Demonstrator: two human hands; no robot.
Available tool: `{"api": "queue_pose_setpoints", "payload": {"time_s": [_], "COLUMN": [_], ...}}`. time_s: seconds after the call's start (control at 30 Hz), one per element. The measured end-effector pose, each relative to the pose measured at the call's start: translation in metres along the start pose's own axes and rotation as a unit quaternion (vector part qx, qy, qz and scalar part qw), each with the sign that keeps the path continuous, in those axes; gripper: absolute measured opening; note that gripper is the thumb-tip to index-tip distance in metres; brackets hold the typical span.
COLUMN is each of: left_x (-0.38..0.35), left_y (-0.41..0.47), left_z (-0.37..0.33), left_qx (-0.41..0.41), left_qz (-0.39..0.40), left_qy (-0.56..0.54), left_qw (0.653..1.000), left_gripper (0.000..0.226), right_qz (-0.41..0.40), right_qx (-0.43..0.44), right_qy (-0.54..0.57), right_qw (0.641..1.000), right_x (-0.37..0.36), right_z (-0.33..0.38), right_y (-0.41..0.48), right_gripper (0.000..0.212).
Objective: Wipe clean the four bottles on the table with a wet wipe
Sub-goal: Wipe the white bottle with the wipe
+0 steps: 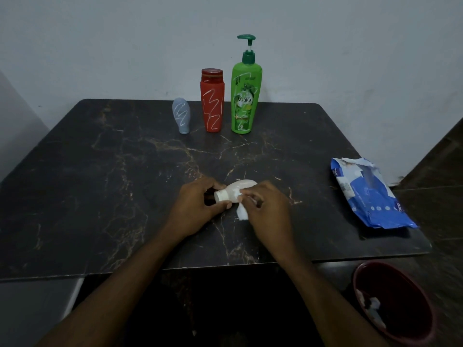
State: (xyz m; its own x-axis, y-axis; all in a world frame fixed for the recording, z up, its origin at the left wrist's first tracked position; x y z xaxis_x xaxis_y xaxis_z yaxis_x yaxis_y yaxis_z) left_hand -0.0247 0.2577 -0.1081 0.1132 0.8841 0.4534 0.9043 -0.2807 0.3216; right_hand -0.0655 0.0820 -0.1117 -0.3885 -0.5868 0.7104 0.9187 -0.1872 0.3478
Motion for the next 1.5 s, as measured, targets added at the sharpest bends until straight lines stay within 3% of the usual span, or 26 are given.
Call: {"api": "queue_pose_setpoints", "payload": {"time_s": [0.23,0.5,0.87,0.97,1.13,1.5], "left_x": [0.000,-0.001,0.000,-0.001,-0.002,-0.002], "left_y": [0.000,0.000,0.000,0.000,0.000,0.001], "left_z": [0.001,0.002,0.001,0.000,0.000,0.002], "left_qx": [0.003,-0.003,-0.003,-0.007,-0.014,-0.013], "left_qz": [0.001,0.004,0.000,0.001,0.006,0.014], "left_qy": [0.003,-0.004,0.006,0.012,0.011,0.012], "left_qw": [1.000,1.000,1.000,1.000,1.000,1.000], "left_gripper": [0.033,0.032,0.034,0.034,0.034,0.035], "right_qz": [0.006,-0.020,0.018,0.014,0.021,0.058], "right_qx": [-0.121,0.021,-0.122,-0.097,0.029,-0.076], "right_qy": [-0.011,0.010,-0.009,0.007,-0.019,-0.032], "right_qw": [0.993,1.000,0.992,0.995,0.999,0.995], "right_x": [0.015,-0.001,0.008,0.001,-0.006,0.006], "right_z": [-0.040,0.012,-0.039,-0.025,0.013,-0.012], "right_y": [0.020,-0.003,0.029,0.023,0.010,0.040], "right_gripper": [0.008,0.009,0.018,0.016,0.016,0.018]}}
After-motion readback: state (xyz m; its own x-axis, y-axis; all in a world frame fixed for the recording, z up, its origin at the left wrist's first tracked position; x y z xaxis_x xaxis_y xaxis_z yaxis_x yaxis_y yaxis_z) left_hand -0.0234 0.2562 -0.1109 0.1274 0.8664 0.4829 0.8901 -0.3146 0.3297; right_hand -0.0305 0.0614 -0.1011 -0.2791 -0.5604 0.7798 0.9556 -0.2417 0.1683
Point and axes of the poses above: each hand's wrist, its own y-axis towards the middle knuckle, its own x-axis out of the back of the hand, z = x × y, the point moved 7 cm from there along y, towards the middle knuckle, and after that the axes turned 15 degrees about -y, right-handed, at the moved point
